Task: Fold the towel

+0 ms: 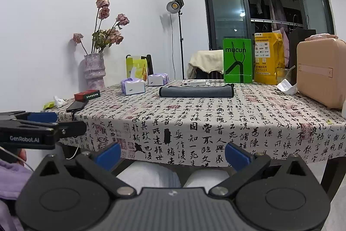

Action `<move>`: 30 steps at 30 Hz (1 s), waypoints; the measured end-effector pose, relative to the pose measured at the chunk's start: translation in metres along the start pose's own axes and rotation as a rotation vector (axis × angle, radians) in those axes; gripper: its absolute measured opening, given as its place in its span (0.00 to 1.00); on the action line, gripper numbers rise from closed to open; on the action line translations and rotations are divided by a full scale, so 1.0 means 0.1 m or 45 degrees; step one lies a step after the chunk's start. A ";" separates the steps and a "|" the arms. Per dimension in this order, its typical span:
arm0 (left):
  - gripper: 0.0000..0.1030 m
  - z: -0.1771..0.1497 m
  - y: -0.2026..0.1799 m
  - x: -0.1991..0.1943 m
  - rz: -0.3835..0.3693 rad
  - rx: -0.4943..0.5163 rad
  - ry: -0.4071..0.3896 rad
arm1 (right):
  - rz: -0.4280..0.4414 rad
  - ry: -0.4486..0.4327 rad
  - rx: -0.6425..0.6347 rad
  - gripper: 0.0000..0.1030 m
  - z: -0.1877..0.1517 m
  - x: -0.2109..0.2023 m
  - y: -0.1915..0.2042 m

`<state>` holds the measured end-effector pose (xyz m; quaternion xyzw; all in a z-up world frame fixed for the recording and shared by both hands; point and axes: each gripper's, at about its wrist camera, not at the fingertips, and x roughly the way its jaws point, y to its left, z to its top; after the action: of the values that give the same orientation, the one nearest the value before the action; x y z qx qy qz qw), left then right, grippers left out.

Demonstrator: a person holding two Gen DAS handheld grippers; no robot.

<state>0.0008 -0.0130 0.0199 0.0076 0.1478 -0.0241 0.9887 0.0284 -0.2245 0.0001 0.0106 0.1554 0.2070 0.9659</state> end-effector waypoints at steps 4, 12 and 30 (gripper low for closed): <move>1.00 0.00 0.00 0.00 0.000 0.000 0.000 | 0.001 0.001 0.000 1.00 0.00 0.00 0.00; 1.00 0.00 0.00 0.00 0.000 0.001 -0.002 | -0.001 0.007 0.003 1.00 -0.01 0.02 -0.01; 1.00 0.03 0.01 -0.01 0.002 0.003 -0.008 | 0.000 0.006 0.002 1.00 -0.01 0.02 -0.01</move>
<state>0.0010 -0.0124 0.0233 0.0090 0.1448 -0.0237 0.9891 0.0299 -0.2244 -0.0011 0.0109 0.1579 0.2070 0.9654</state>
